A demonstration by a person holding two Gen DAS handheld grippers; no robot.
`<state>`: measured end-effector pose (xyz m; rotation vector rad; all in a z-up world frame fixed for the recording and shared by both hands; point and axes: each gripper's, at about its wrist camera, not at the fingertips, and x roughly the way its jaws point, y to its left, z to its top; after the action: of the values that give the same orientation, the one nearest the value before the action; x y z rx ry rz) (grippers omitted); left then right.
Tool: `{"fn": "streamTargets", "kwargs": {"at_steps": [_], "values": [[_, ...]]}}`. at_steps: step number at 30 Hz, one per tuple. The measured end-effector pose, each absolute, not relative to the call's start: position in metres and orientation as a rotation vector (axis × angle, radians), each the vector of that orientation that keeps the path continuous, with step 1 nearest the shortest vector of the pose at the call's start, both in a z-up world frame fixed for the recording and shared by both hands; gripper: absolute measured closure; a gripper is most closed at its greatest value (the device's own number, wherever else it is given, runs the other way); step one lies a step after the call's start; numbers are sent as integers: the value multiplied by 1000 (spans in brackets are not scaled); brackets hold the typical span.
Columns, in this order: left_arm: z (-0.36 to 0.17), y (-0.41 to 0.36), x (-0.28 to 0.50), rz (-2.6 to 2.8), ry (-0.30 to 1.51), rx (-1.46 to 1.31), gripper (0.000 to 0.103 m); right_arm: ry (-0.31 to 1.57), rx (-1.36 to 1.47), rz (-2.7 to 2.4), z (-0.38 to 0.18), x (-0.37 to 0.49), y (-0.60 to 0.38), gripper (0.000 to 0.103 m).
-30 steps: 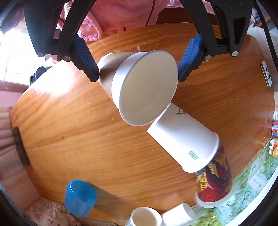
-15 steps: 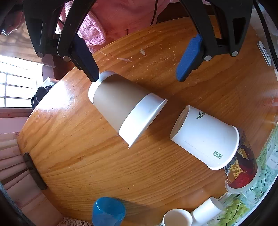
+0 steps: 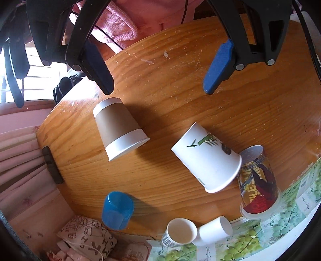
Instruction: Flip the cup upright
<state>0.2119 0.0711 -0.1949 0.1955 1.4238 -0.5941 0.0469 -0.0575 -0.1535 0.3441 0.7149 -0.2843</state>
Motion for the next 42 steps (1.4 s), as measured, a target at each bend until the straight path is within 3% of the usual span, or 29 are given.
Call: {"fn": "streamTargets", "kwargs": {"at_steps": [17, 36, 42], "values": [[-138, 132, 189, -465, 1007, -62, 10, 856, 291, -242, -190, 111, -89, 0], [-136, 113, 186, -366, 978, -119, 10, 1037, 429, -324, -250, 144, -171, 1], [-137, 107, 186, -351, 984, -121, 10, 1064, 449, -309, -258, 152, -181, 9]]}}
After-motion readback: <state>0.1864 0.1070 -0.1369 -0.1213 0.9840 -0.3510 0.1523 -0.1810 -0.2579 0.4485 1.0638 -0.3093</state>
